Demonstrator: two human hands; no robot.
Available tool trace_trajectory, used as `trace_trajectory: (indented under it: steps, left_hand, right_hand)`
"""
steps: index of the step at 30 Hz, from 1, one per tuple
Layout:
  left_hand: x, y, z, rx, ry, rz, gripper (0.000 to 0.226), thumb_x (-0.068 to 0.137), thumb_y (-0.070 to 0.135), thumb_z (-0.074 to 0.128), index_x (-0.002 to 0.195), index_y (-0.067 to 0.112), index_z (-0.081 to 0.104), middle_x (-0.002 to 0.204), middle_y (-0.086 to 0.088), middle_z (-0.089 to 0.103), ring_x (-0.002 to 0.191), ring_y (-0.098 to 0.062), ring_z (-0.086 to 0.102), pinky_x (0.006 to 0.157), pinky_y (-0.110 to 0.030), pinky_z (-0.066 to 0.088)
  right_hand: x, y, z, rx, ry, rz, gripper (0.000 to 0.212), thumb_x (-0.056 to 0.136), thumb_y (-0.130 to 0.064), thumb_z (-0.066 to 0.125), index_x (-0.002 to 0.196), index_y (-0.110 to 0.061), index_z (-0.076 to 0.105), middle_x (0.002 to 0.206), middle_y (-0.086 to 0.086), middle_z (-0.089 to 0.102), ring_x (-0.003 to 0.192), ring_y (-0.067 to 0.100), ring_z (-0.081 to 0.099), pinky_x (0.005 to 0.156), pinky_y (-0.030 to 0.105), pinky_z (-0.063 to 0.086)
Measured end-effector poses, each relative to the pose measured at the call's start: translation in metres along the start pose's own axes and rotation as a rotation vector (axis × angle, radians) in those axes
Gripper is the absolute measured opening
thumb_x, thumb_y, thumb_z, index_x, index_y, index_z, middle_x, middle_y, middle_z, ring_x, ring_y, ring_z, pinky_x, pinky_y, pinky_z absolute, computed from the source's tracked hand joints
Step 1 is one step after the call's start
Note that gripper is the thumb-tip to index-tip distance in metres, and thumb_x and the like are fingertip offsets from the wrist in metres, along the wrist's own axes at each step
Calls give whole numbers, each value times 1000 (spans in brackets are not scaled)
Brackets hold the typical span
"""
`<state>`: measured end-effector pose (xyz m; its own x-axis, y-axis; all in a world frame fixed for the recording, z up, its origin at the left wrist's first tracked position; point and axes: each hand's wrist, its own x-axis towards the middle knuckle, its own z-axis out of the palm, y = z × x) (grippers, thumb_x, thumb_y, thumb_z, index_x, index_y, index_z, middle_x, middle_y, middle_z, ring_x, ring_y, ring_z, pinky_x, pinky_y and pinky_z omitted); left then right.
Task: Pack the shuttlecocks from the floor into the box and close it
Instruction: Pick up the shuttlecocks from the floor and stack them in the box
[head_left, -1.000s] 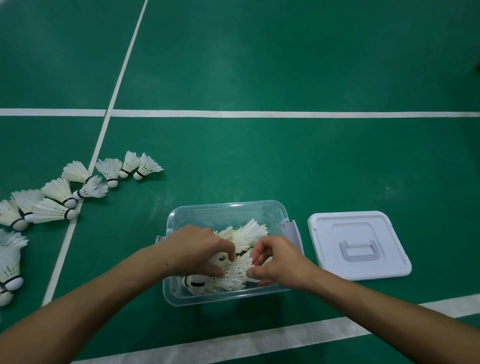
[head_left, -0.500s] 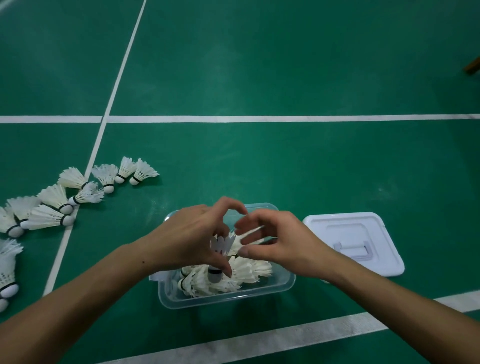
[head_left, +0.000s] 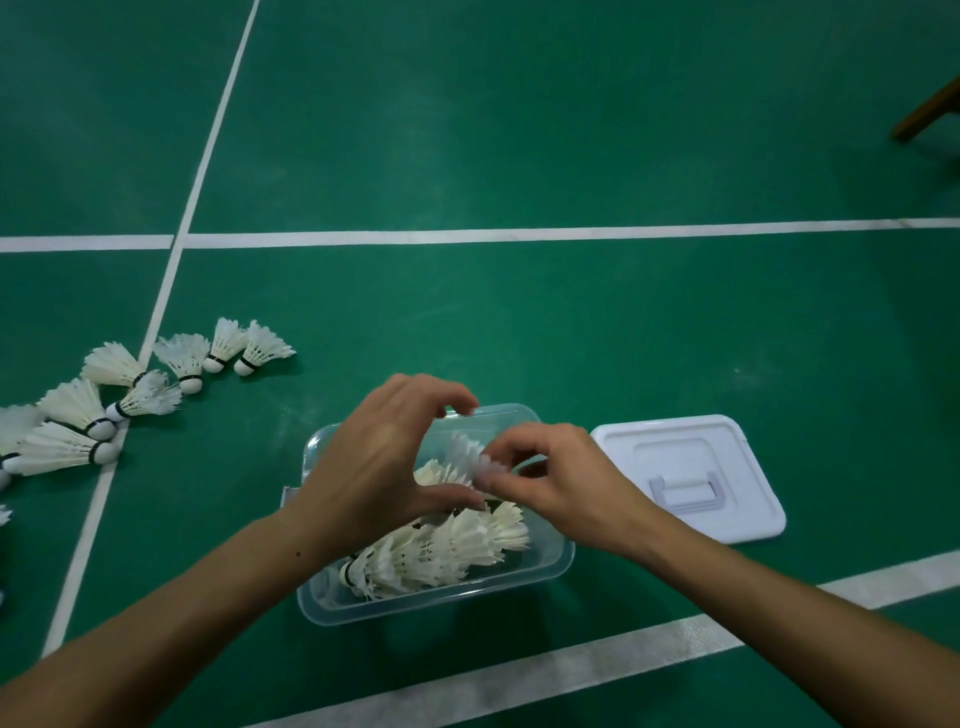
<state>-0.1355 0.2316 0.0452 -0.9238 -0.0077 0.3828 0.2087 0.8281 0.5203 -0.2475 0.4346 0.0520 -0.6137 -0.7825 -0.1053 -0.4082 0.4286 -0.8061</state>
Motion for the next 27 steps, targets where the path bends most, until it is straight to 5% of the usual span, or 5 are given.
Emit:
trace_trajectory:
  steps: [3,10,18,27]
  left_hand:
    - [-12,-1,14,-41,-4,-89,75,73,64,82,129,23,54,120,8,61,101,-10,58,86,-27,48]
    - [-39,-3,60,47,-362,-165,71,71,76,71,128,38,54,120,23,62,105,-4,50,87,-28,47]
    - [-33,-9,77,350,-338,-27,71,66,81,67,120,36,55,105,18,74,89,-16,53,73,-35,42]
    - [-39,-9,66,264,-252,-24,58,67,67,70,113,34,56,103,19,70,88,-16,52,74,-36,43]
  right_hand:
    - [-12,13,-12,-79,107,94,9,92,-35,79,90,-27,77,88,-15,76,88,4,70,87,42,59]
    - [-37,20,-17,-231,189,262,11,87,-40,77,85,-30,76,80,-20,75,80,-1,70,77,41,62]
    - [-39,12,3,-408,152,337,14,88,-49,73,89,-36,71,79,-20,73,78,1,69,70,32,59]
    - [-29,15,21,-247,24,325,8,87,-35,79,89,-29,74,78,-11,75,74,4,71,69,25,60]
